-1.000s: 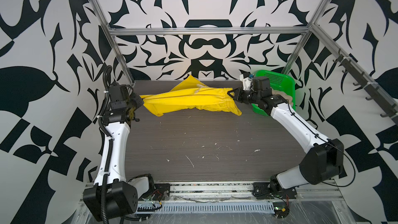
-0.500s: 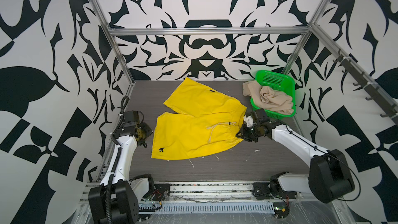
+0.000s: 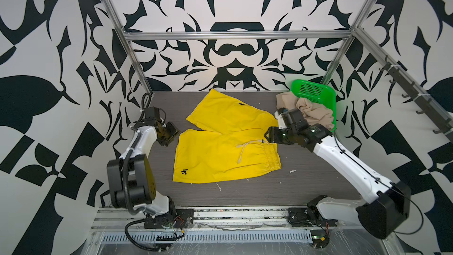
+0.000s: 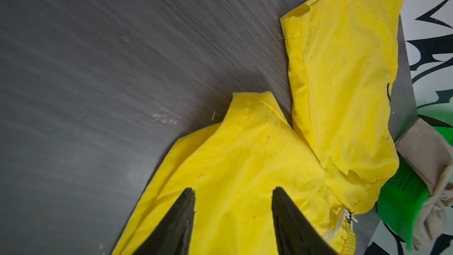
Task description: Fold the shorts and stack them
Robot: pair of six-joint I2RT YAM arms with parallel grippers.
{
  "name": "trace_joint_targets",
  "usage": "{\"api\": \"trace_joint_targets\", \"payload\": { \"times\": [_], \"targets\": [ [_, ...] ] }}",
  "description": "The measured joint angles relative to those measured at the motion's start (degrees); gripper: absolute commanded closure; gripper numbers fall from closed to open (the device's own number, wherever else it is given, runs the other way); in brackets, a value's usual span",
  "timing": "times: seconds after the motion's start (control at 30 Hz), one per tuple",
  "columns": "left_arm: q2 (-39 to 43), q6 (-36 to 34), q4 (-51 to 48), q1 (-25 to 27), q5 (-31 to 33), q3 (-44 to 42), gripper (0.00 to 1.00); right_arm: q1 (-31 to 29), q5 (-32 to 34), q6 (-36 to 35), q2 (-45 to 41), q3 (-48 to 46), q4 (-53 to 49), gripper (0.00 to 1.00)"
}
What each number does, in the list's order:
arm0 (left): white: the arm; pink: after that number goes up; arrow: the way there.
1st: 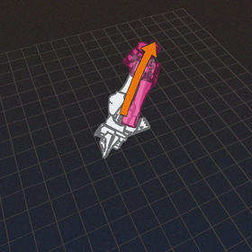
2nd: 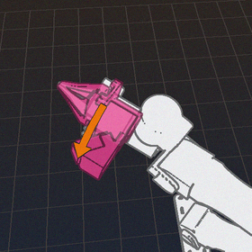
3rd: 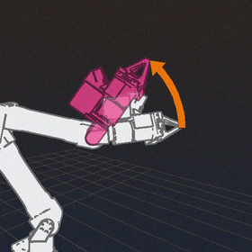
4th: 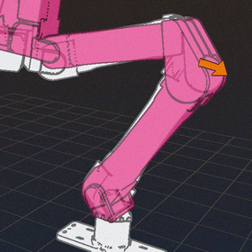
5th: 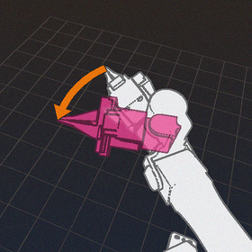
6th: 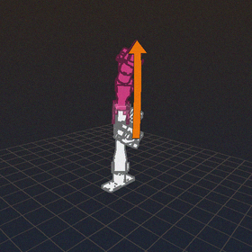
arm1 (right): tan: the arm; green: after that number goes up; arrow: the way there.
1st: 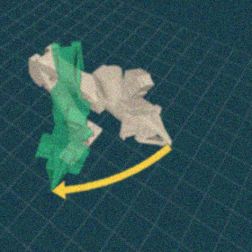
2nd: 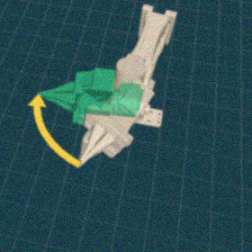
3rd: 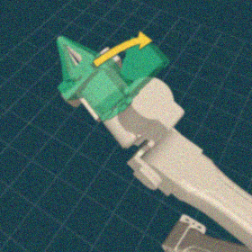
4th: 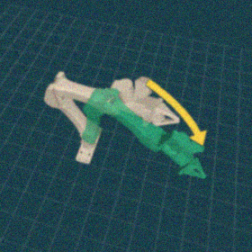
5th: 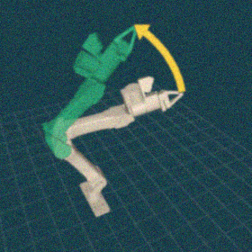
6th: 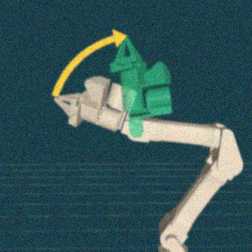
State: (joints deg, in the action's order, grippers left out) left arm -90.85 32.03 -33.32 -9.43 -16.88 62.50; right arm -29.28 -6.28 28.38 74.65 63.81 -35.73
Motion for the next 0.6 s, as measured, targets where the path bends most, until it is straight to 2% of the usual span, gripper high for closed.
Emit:
{"api": "trace_joint_targets", "payload": {
  "times": [0.13,0.27,0.43,0.6],
  "targets": [
    [-9.29,0.09,0.33,0.0,-2.82,5.11,0.47,-6.14,-1.88,-1.27,12.81,2.19,8.22,0.39],
    [-15.47,0.57,0.59,0.0,-3.98,8.96,0.48,-8.07,-3.87,-1.68,23.41,3.69,14.58,0.39],
    [-16.7,0.57,0.72,0.0,-3.15,9.68,0.48,-7.91,-5.16,-1.64,30.42,4.85,18.49,0.39],
    [-18.34,0.76,1.27,0.02,-4.44,10.78,0.53,-7.82,-5.99,-1.57,33.11,5.03,21.07,0.39]
  ]
}}
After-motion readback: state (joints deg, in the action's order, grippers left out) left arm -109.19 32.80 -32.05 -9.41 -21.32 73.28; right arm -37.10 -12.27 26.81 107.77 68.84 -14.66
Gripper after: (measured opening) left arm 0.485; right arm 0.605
